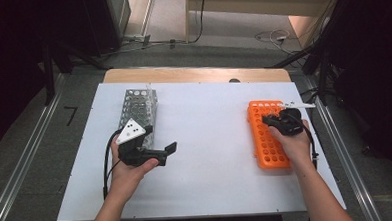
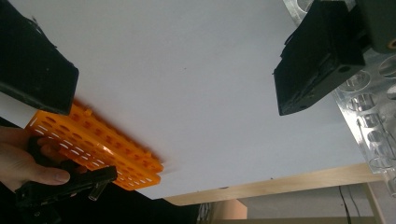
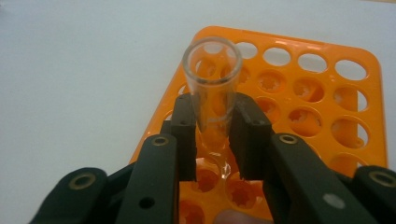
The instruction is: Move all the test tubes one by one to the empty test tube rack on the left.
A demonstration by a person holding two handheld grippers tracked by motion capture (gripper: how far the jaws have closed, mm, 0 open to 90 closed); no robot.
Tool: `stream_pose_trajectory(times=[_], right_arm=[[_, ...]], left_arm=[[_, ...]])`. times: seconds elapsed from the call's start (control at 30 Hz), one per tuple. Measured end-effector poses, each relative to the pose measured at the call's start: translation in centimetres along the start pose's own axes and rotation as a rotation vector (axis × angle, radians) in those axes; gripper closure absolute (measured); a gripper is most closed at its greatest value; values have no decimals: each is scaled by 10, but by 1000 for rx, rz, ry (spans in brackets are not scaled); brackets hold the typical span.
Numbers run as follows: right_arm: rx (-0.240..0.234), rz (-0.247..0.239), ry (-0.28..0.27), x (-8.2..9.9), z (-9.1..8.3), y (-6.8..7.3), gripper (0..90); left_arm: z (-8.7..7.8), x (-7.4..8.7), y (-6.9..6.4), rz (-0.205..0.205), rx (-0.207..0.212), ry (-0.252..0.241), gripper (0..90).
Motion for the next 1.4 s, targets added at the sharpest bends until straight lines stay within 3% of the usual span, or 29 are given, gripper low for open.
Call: stream_pose_trajectory(times=[0.2,0.5,0.6,1.03,1.4], right_arm=[[-5,17,-29,-1,-4,-1,737],[-1,10,-161,-14,-25,-1,739],[-28,12,-183,-17,-32,3,739],[-204,-38,-205,-18,-50,52,739],[-343,-112,-167,-10,-58,98,739]], left_arm=[[0,0,0,1,4,0,0],[2,-1,-2,4,11,2,0],[2,-2,-4,4,14,-1,0],[3,-5,-10,16,28,-6,3],[6,-6,-19,30,50,-4,5]])
Point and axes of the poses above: each handheld gripper's, and its own axes: z roughly forward along the jaws, x roughly out of its underside, y roughly to its left, the point moved 2 cm from there along z, roughly forward along the jaws, and after that the axes turned 12 degrees about -y, right-handed, at the moved point
